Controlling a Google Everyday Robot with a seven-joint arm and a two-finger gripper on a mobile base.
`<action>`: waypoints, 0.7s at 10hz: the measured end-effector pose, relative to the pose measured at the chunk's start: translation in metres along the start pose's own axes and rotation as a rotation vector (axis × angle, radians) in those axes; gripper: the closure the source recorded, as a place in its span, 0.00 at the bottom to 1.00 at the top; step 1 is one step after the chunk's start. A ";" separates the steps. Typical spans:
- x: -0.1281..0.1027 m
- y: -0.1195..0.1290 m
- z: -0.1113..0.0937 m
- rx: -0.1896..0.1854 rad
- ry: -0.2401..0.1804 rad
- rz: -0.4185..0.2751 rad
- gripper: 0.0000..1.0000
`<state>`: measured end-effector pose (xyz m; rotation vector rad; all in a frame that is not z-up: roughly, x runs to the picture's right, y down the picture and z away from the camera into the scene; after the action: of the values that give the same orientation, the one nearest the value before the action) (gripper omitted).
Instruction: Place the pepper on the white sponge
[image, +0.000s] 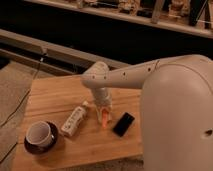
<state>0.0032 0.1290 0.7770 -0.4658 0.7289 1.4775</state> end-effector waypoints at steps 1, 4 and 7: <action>-0.003 0.001 0.000 -0.005 -0.004 -0.005 0.95; -0.012 0.005 0.000 -0.021 -0.020 -0.019 0.95; -0.017 0.006 -0.001 -0.036 -0.027 -0.027 0.82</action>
<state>-0.0018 0.1165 0.7885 -0.4806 0.6738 1.4707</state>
